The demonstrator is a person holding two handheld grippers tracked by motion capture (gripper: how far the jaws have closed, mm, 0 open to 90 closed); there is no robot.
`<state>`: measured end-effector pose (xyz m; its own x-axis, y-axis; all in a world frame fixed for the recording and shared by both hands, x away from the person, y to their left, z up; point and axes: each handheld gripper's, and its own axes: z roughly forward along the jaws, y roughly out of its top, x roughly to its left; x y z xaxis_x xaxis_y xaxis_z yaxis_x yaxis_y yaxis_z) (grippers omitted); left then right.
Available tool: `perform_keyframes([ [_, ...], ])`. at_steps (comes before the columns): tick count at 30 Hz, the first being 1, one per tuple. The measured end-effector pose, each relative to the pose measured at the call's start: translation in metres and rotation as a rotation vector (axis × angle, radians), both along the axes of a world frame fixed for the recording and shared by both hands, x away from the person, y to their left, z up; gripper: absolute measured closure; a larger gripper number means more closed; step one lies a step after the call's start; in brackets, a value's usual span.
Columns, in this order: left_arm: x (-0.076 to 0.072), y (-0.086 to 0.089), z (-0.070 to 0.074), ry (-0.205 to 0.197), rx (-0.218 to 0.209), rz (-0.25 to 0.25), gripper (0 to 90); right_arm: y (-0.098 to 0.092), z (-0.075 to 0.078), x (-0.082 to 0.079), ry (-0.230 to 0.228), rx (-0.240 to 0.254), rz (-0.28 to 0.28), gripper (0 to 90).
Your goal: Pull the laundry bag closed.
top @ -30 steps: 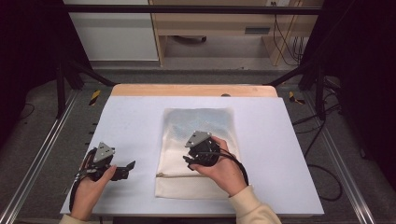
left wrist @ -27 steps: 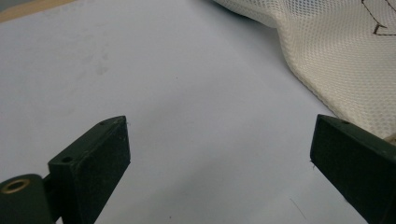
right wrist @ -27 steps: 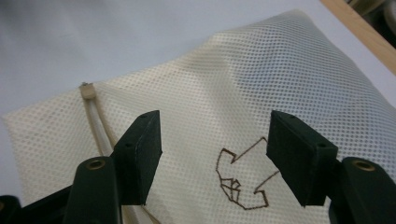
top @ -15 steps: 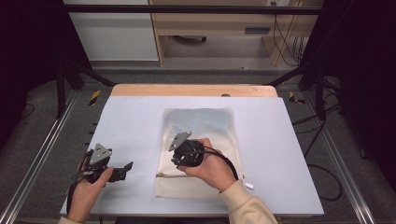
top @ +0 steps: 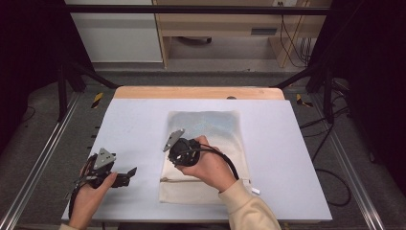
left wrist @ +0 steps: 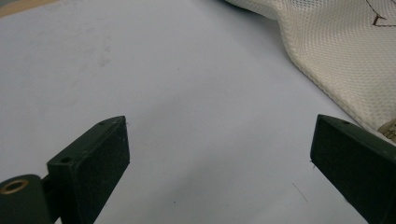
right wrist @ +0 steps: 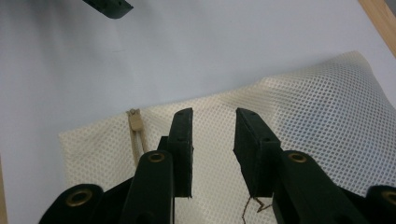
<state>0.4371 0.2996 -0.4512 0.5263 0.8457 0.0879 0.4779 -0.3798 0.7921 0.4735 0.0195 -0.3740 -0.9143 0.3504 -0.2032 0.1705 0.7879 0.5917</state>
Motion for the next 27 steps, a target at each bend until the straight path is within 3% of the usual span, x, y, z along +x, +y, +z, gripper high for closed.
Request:
perform_keyframes([
  [8,0.005,-0.002,0.0,0.02,-0.002,-0.014,4.8,0.008,-0.005,-0.004,0.007,0.022,0.026,73.7],
  [16,0.007,-0.001,0.0,0.002,-0.001,-0.018,4.6,0.012,-0.017,-0.005,0.019,0.014,0.044,76.4],
  [27,0.009,0.003,-0.001,0.021,0.011,0.0,4.7,0.016,-0.024,-0.006,0.043,0.004,0.058,78.6],
])
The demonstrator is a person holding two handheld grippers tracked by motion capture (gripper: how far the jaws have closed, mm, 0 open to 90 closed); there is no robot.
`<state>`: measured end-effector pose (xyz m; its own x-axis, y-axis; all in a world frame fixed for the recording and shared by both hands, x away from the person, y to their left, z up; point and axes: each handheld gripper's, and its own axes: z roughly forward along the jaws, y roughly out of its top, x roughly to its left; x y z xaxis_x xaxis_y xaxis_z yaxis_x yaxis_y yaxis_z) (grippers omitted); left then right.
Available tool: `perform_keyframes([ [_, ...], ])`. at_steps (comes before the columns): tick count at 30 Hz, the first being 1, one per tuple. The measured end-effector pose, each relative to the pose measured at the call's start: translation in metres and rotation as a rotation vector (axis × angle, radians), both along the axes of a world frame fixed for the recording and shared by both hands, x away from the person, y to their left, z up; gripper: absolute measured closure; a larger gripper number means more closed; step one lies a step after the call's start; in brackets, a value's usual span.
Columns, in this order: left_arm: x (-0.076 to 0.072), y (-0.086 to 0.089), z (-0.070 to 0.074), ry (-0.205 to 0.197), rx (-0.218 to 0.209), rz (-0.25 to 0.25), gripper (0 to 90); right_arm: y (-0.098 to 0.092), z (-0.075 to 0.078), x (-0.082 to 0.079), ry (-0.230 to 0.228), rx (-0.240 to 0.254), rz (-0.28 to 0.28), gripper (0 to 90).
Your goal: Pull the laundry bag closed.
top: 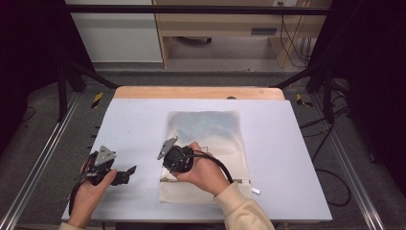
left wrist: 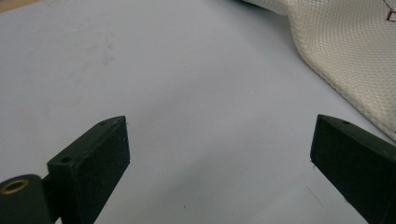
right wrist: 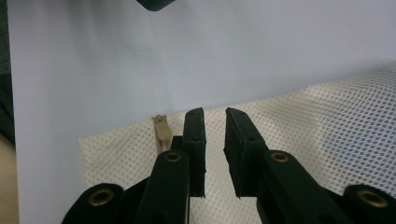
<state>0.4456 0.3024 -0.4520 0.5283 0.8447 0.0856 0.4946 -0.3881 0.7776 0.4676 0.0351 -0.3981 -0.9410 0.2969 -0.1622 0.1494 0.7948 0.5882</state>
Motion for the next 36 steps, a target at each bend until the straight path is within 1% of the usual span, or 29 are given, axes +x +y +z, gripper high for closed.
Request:
perform_keyframes([
  [3,0.0,0.0,0.0,0.005,-0.003,0.0,4.8,0.001,-0.001,0.0,0.001,0.008,0.001,78.8],
  [6,0.0,0.0,0.0,0.012,-0.004,-0.001,5.0,0.003,-0.005,0.001,0.018,0.008,0.017,79.0],
  [10,-0.001,0.001,0.001,0.017,-0.004,-0.003,5.1,0.005,-0.009,0.001,0.035,0.013,0.015,79.3],
  [16,-0.002,0.003,0.003,0.02,-0.013,-0.002,5.2,0.01,-0.018,-0.001,0.063,-0.015,0.038,78.4],
  [18,-0.002,0.003,0.003,0.021,-0.013,-0.002,5.2,0.011,-0.019,-0.002,0.068,-0.013,0.043,78.0],
  [19,-0.002,0.003,0.003,0.019,-0.012,-0.005,5.2,0.013,-0.022,-0.002,0.08,-0.008,0.054,77.1],
  [20,-0.002,0.003,0.003,0.019,-0.013,-0.006,5.2,0.014,-0.023,-0.002,0.085,-0.014,0.054,76.8],
  [22,-0.002,0.003,0.003,0.018,-0.012,-0.006,5.2,0.016,-0.028,-0.002,0.104,-0.008,0.057,75.9],
  [25,-0.003,0.004,0.003,0.017,-0.016,-0.003,5.2,0.018,-0.035,-0.001,0.12,-0.026,0.061,74.6],
  [27,-0.003,0.004,0.004,0.016,-0.02,-0.006,5.2,0.019,-0.038,-0.001,0.134,-0.022,0.062,74.1],
  [33,-0.004,0.003,0.004,0.019,-0.02,-0.015,5.2,0.022,-0.042,0.0,0.15,-0.022,0.061,73.5],
  [34,-0.005,0.003,0.004,0.019,-0.025,-0.016,5.2,0.022,-0.043,0.001,0.152,-0.031,0.069,73.5],
  [36,-0.006,0.002,0.004,0.022,-0.022,-0.021,5.2,0.023,-0.045,0.001,0.159,-0.032,0.072,73.5],
])
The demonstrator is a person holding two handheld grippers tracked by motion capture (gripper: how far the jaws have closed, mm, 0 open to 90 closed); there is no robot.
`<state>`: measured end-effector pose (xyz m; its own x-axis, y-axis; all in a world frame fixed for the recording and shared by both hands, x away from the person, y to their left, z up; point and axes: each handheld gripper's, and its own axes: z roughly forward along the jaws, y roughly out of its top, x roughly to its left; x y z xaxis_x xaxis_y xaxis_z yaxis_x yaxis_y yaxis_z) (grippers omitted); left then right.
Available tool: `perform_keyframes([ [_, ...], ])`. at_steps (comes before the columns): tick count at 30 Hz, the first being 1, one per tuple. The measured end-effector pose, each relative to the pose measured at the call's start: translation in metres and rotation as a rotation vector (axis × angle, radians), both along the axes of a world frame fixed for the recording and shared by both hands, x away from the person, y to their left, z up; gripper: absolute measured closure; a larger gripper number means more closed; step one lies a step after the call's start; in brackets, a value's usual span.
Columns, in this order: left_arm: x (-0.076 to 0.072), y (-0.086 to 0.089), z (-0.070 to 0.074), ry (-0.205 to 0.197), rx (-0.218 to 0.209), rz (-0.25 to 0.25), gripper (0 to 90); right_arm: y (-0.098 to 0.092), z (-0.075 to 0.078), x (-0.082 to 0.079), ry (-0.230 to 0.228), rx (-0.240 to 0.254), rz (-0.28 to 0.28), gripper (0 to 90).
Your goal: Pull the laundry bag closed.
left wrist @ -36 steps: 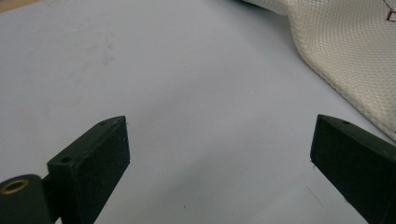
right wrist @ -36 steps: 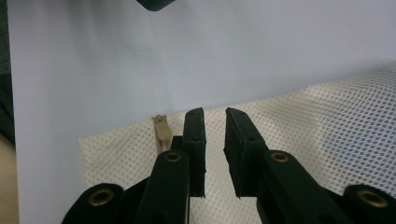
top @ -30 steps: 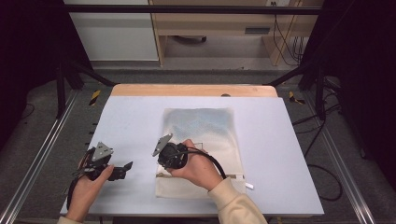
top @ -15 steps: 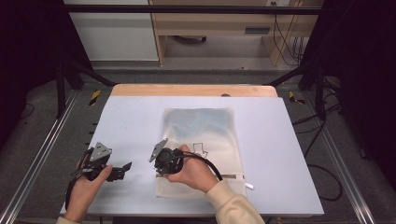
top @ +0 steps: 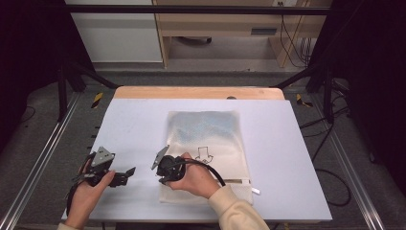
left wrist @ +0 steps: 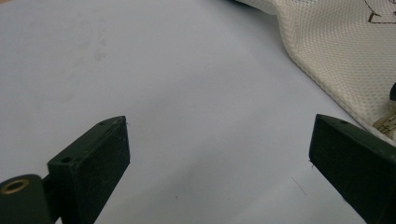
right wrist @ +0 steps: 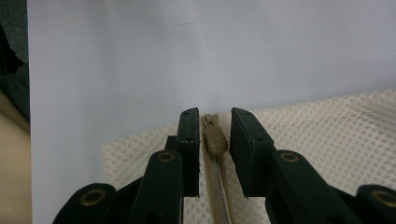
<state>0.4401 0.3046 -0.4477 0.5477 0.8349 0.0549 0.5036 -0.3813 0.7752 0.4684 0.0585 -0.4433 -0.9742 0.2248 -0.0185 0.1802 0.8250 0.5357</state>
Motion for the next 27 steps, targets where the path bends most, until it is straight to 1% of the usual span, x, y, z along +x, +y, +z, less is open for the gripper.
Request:
perform_keyframes([
  [8,-0.002,-0.002,0.001,0.001,-0.012,-0.012,5.2,0.003,-0.004,0.001,0.01,-0.014,-0.002,75.3],
  [13,-0.003,-0.003,0.001,0.002,-0.008,-0.02,5.2,0.002,-0.003,0.002,0.01,-0.021,-0.002,77.4],
  [15,-0.004,-0.004,0.001,0.006,-0.01,-0.024,5.2,0.003,-0.004,0.002,0.014,-0.024,0.001,77.9],
  [16,-0.004,-0.005,0.001,0.009,-0.011,-0.029,5.2,0.003,-0.004,0.002,0.02,-0.026,0.004,80.2],
  [18,-0.005,-0.005,0.001,0.01,-0.015,-0.031,5.2,0.003,-0.004,0.002,0.02,-0.029,0.004,80.8],
  [21,-0.006,-0.006,0.001,0.022,-0.023,-0.045,5.3,0.003,-0.002,0.003,0.024,-0.031,0.007,81.2],
  [24,-0.009,-0.008,0.002,0.034,-0.034,-0.061,5.6,0.001,0.001,0.003,0.03,-0.018,0.003,81.3],
  [26,-0.013,-0.01,0.003,0.034,-0.039,-0.072,6.1,-0.001,0.005,0.003,0.028,0.002,-0.001,81.4],
  [27,-0.015,-0.013,0.003,0.044,-0.051,-0.093,6.7,-0.003,0.008,0.004,0.029,0.02,-0.002,81.4],
])
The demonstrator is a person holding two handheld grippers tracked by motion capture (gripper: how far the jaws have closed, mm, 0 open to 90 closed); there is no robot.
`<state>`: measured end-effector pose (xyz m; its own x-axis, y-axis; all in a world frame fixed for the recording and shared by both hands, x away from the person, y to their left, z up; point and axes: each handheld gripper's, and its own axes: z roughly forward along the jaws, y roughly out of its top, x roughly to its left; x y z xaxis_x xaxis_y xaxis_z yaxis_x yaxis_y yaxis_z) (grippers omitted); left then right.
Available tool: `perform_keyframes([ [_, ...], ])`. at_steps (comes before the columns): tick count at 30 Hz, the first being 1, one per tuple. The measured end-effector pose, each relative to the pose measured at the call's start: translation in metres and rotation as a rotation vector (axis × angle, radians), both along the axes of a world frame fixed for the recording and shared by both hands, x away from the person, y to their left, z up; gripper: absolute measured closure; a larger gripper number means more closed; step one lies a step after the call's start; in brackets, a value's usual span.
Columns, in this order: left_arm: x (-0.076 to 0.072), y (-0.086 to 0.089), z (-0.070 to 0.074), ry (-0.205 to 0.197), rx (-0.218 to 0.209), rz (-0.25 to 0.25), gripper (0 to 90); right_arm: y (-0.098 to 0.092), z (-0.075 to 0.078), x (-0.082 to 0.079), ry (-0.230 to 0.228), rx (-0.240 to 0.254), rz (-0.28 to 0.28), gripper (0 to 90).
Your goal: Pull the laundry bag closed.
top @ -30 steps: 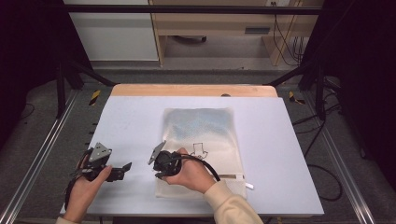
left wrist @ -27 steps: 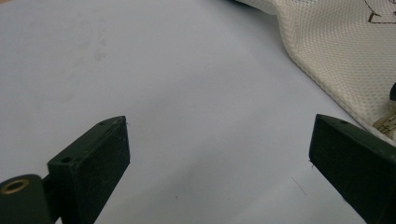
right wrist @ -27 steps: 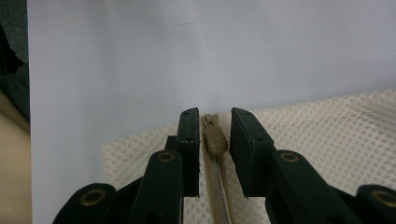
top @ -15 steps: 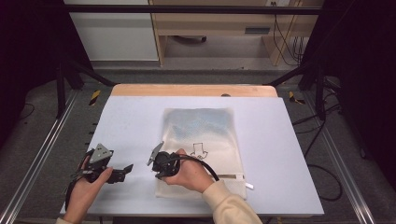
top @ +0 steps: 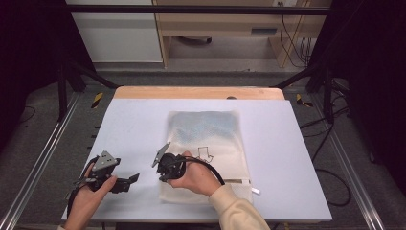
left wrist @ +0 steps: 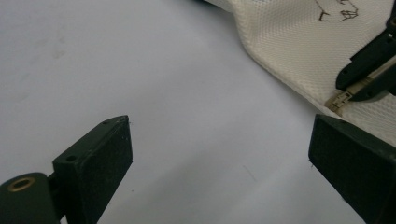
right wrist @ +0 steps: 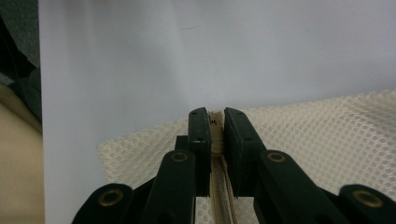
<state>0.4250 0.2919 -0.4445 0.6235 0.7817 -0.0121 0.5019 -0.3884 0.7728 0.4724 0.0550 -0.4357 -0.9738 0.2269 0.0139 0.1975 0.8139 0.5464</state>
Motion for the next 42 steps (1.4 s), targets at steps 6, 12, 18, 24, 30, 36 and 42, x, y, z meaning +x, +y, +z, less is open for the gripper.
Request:
perform_keyframes([
  [6,-0.004,-0.016,-0.001,0.031,-0.044,-0.069,11.9,-0.004,0.004,0.001,0.002,0.025,-0.009,81.4],
  [12,-0.006,-0.028,-0.002,0.061,-0.099,-0.102,12.4,-0.004,0.004,0.0,-0.009,0.029,-0.002,81.5],
  [18,-0.006,-0.043,-0.007,0.115,-0.138,-0.136,15.0,-0.005,0.005,-0.001,-0.006,0.044,-0.007,81.5],
  [24,-0.007,-0.055,-0.011,0.144,-0.179,-0.159,20.0,-0.007,0.008,0.0,-0.01,0.059,-0.007,81.5],
  [30,-0.005,-0.06,-0.015,0.16,-0.175,-0.16,22.0,-0.008,0.009,0.0,-0.014,0.069,-0.007,81.5],
  [36,-0.004,-0.064,-0.018,0.173,-0.163,-0.158,27.1,-0.01,0.012,-0.001,-0.018,0.078,-0.011,81.5],
  [42,-0.001,-0.064,-0.021,0.209,-0.189,-0.17,34.8,-0.011,0.014,-0.002,-0.029,0.087,-0.018,81.6],
])
